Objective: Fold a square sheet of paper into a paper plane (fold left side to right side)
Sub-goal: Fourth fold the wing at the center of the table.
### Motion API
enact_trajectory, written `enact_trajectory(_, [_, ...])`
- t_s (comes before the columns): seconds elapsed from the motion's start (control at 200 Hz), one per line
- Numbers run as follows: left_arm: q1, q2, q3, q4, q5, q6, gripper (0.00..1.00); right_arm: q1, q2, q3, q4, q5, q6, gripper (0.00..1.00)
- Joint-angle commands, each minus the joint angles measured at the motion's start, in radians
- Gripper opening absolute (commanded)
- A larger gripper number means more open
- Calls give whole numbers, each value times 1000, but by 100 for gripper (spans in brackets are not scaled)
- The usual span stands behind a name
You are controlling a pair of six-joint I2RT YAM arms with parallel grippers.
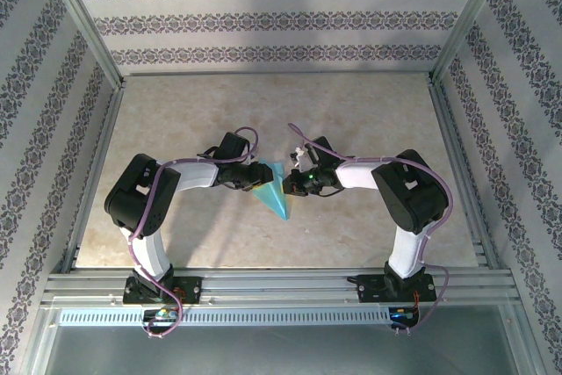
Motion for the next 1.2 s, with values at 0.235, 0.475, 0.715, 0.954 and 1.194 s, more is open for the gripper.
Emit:
enact_trajectory(0.235, [-16,22,9,-52,-17,21,41,-9,2,17,-22,26,-22,3])
enact_trajectory(0.475, [-17,21,13,-52,-15,21,41,-5,20,14,-29,39,-26,3])
enact_trajectory(0.715, [-18,9,19,-52,-11,17,42,2,41,12,-55,61,-30,0])
enact_trajectory(0.954, [-19,-23,36,-43,11,2,48,16,77,8,-67,80,-21,0])
enact_trajectory(1.194, [-19,-77,69,-103,-7,23,52,18,88,2,-67,83,-15,0])
